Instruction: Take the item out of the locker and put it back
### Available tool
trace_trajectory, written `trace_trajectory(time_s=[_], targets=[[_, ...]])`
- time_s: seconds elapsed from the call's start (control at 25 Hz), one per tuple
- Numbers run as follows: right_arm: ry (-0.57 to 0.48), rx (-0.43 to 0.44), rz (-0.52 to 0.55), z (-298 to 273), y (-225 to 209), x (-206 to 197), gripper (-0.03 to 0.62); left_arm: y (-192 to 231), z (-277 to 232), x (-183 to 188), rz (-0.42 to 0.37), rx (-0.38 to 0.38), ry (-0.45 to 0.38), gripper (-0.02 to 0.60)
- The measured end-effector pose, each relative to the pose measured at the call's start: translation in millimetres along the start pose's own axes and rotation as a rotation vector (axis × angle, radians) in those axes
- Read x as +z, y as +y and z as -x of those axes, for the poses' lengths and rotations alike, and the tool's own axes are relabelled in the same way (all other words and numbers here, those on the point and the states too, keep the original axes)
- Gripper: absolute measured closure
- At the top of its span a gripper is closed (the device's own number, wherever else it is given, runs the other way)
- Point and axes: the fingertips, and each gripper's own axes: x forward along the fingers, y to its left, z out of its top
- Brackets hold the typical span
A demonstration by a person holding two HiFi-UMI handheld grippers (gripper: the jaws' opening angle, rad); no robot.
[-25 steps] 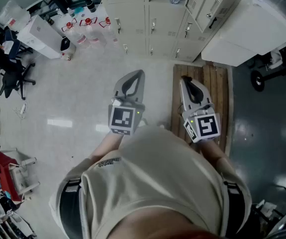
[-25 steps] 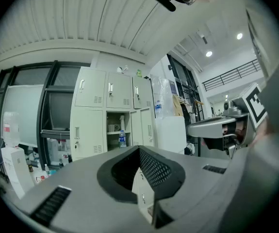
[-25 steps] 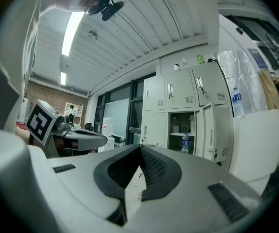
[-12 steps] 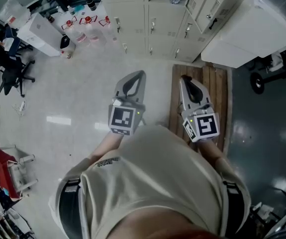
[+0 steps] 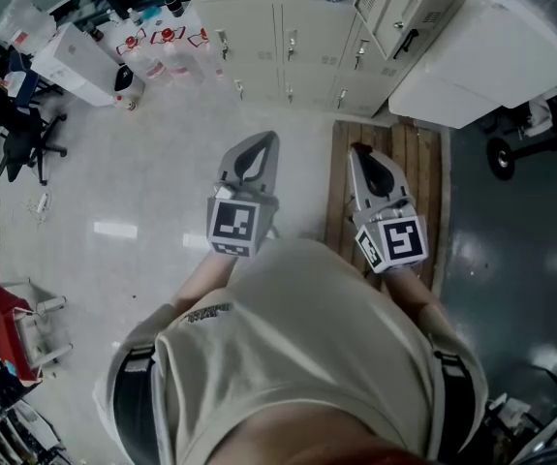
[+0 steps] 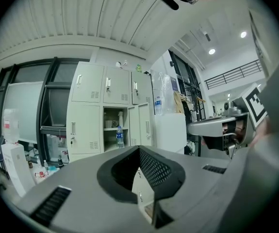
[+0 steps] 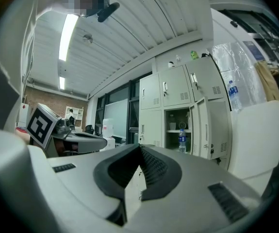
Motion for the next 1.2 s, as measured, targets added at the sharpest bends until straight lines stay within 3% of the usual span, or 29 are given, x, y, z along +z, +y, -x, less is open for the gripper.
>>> trace_trajectory(time_s=[0.68, 1.2], targets=[[-0.041, 0.041, 0.025, 20.5, -39.2, -8.1, 0.591, -25.7, -12.0, -2.0, -0.035, 0.086, -0.014, 0.568], [-0.035, 0.014, 0.022, -35.2, -73.0, -18.7, 0.591, 9.9, -72.9, -11.7, -0.038, 0.072, -0.016, 0.568]])
